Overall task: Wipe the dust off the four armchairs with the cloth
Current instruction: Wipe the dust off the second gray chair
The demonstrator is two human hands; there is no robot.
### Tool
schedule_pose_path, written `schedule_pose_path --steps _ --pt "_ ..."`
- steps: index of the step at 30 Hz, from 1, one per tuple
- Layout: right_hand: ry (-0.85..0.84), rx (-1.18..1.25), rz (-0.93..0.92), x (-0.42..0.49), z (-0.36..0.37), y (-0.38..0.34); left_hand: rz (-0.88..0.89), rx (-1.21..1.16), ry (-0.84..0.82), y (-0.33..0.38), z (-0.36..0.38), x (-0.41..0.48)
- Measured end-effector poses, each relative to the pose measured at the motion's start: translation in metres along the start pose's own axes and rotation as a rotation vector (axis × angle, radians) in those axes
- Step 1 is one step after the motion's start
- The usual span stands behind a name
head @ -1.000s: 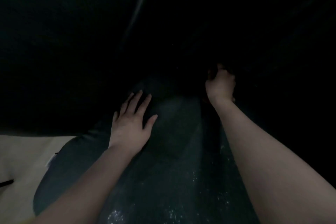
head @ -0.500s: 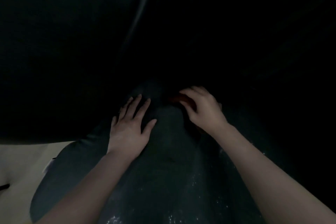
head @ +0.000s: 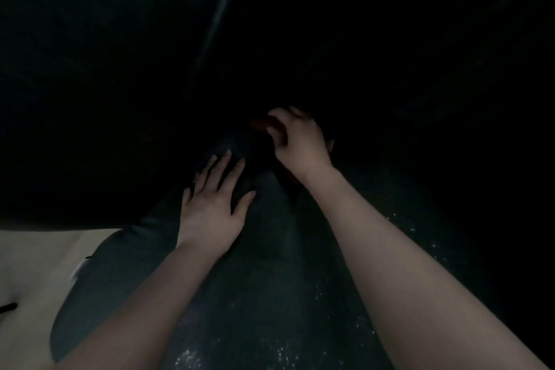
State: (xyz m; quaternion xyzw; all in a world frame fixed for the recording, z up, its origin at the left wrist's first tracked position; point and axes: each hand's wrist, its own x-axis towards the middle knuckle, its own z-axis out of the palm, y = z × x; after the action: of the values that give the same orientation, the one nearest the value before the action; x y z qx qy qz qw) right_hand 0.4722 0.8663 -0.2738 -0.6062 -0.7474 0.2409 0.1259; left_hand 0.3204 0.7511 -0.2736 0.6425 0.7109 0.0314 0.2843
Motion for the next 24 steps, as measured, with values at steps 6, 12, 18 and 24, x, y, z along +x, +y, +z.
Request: schedule_pose_path --steps 6,12,18,24 --pt "-0.011 0.043 -0.237 -0.086 -0.02 0.029 0.003 -0.005 0.013 0.0 -0.002 -0.001" --pt "0.227 -0.007 0.236 -0.125 -0.044 0.091 0.021 -0.002 0.113 0.008 -0.001 -0.002" --pt "0.23 0.017 0.134 -0.125 -0.023 0.065 0.197 0.008 0.066 0.055 0.005 0.014" --pt "0.166 0.033 0.024 -0.154 -0.034 0.086 0.203 0.133 -0.035 0.063 0.008 0.028"
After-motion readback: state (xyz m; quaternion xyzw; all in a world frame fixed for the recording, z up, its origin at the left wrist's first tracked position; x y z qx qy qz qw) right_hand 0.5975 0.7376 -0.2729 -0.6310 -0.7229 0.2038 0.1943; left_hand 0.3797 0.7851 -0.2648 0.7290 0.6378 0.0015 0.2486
